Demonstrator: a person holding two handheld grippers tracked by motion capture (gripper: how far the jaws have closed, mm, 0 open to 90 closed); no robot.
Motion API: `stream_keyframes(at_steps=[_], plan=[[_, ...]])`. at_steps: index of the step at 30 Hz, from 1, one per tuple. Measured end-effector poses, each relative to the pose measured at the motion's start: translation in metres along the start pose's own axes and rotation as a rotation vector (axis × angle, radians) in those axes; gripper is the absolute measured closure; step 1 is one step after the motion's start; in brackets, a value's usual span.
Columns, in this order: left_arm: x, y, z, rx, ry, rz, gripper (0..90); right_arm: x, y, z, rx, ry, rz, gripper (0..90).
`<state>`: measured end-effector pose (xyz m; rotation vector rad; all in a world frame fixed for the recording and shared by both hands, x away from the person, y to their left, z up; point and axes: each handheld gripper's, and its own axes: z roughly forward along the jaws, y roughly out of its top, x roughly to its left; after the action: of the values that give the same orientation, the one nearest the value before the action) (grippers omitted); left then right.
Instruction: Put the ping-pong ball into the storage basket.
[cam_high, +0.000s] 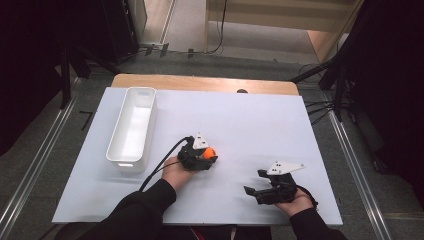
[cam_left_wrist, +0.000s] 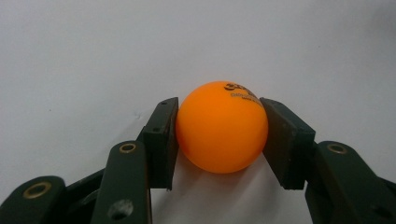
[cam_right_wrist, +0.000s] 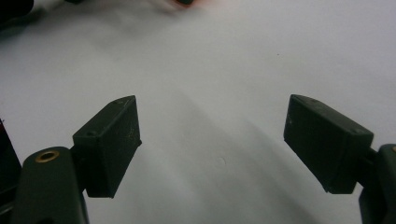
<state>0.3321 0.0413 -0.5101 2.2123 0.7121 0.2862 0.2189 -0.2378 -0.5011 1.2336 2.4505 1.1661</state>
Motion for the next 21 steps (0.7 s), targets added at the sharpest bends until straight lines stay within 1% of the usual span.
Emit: stream_keyframes(at_steps=[2,5,6,8,11,12,13,14,16,21], plan=[[0.001,0.001,-0.002,-0.010,0.006,0.007,50.4,0.000,0.000,0.000,0.000,0.002,0.000,17.4],[0.002,0.002,-0.004,-0.021,0.004,0.003,50.3,0.000,0.000,0.000,0.000,0.000,0.000,17.4],[0.001,0.003,-0.005,-0.029,0.000,-0.008,50.4,0.000,0.000,0.000,0.001,-0.002,-0.002,17.4],[0.002,0.003,-0.007,-0.030,-0.002,-0.005,50.4,0.000,0.000,0.000,0.002,-0.002,-0.001,17.4],[0.004,0.005,-0.009,-0.032,-0.017,-0.014,50.4,0.000,0.000,0.000,0.002,-0.002,-0.004,17.4],[0.004,0.006,-0.010,-0.041,-0.034,-0.020,50.4,0.000,0.000,0.000,0.004,0.000,-0.003,17.4],[0.004,0.006,-0.010,-0.041,-0.034,-0.020,50.3,0.000,0.000,0.000,0.004,0.000,-0.003,17.4],[0.004,0.007,-0.011,-0.042,-0.045,-0.024,50.3,0.000,0.000,0.001,0.004,0.001,-0.002,17.4],[0.004,0.007,-0.012,-0.050,-0.052,-0.028,50.4,0.000,0.000,0.001,0.008,0.005,0.000,17.4],[0.004,0.010,-0.016,-0.046,-0.064,-0.026,50.4,0.000,0.000,0.001,0.007,0.004,0.000,17.4]])
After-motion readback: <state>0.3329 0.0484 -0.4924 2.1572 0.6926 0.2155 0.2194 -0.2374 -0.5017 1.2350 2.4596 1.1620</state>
